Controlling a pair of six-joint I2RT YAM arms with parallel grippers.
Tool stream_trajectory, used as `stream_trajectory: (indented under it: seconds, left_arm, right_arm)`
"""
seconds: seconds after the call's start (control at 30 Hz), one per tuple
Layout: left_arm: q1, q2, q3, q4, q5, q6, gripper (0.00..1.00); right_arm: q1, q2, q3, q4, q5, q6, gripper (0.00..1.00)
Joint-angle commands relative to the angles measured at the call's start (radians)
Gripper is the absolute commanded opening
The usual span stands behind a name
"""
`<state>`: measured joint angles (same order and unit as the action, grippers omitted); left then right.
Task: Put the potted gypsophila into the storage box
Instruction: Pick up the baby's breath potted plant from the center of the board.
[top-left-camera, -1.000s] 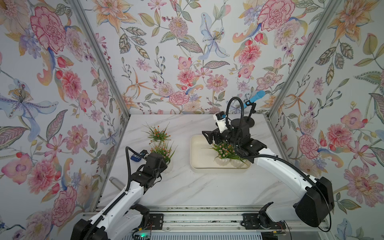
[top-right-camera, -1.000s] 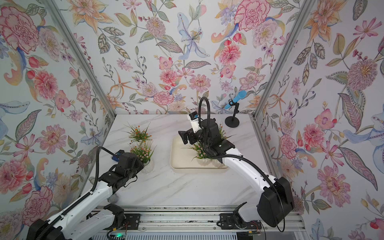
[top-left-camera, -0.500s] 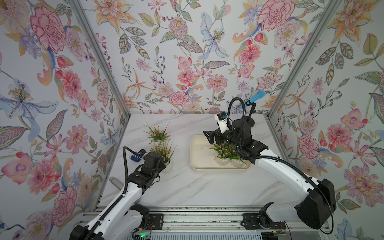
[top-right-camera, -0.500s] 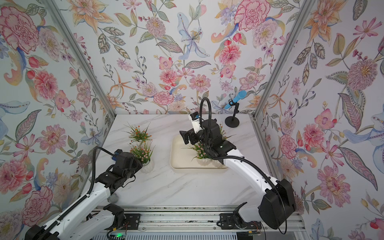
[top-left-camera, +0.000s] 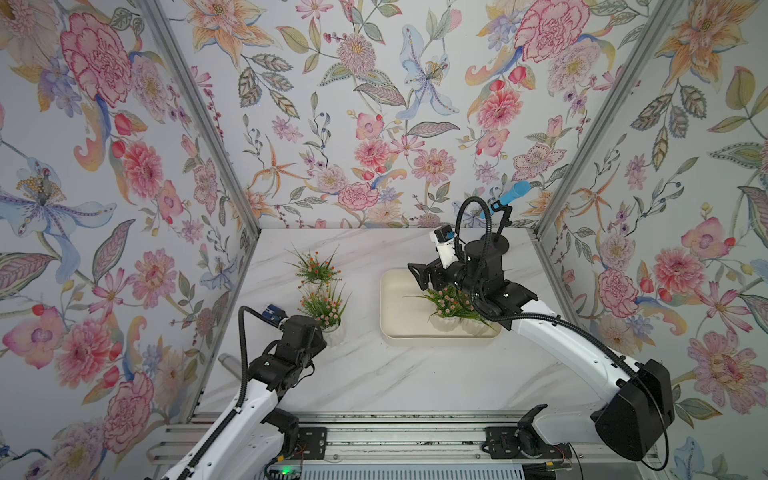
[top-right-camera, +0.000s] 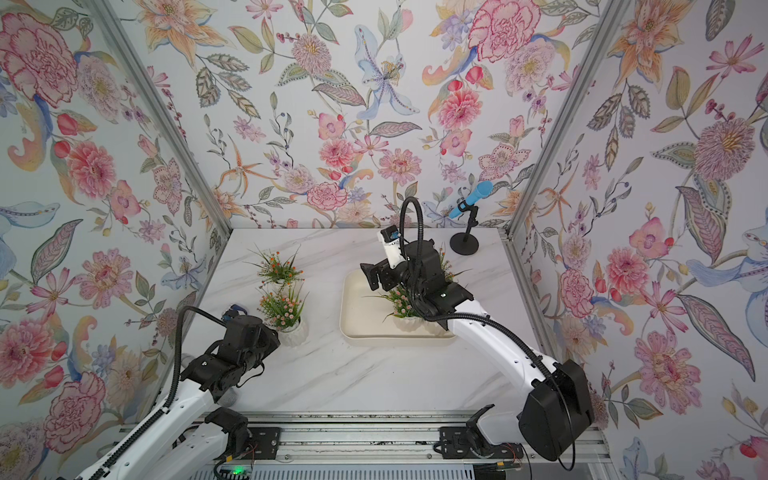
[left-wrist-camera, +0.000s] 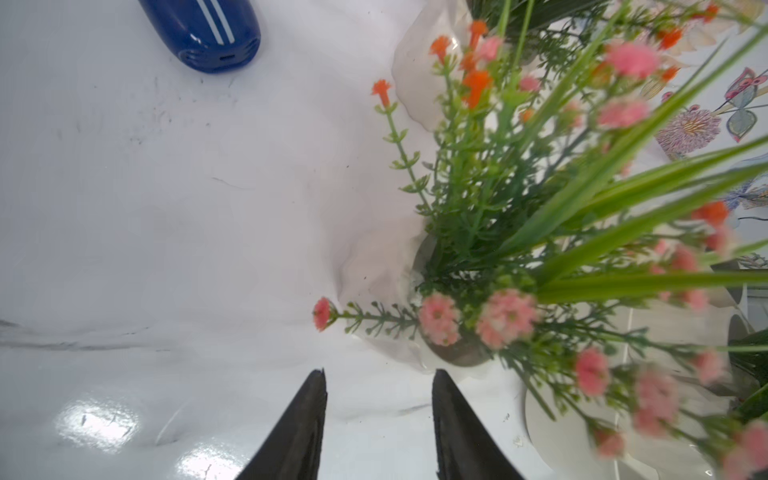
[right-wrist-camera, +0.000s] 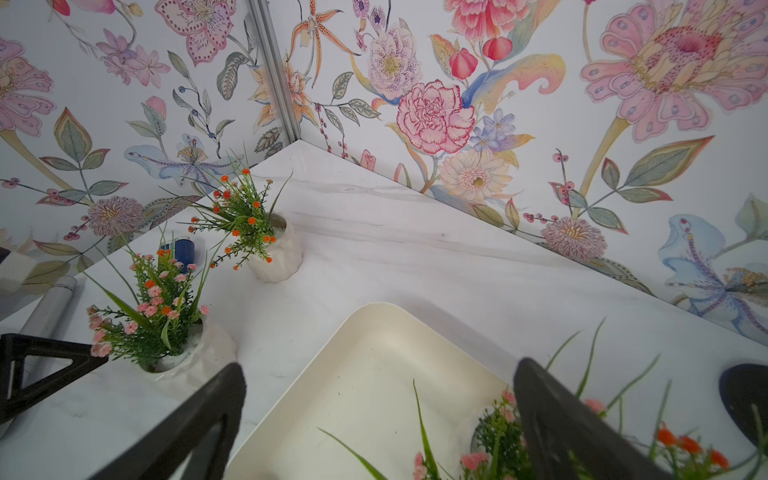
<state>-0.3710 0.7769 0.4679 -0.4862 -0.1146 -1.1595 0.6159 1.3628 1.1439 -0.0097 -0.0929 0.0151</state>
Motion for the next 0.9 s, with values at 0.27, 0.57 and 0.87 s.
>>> stream_trajectory:
  seconds: [0.27, 0.57, 0.87]
  left_arm:
    - [0.035, 0.15, -0.034, 0.1, 0.021, 0.031, 0.44]
    - [0.129, 0.198, 0.0, 0.122, 0.022, 0.118, 0.44]
    - [0.166, 0.235, 0.015, 0.198, 0.036, 0.149, 0.47]
  right_arm:
    - [0.002, -0.044, -0.022, 0.001, 0.031, -0.019, 1.0]
    - [-0.005, -0.05, -0.029, 0.002, 0.048, -0.02, 1.0]
    - [-0.011, -0.039, -0.017, 0.002, 0.044, -0.029, 1.0]
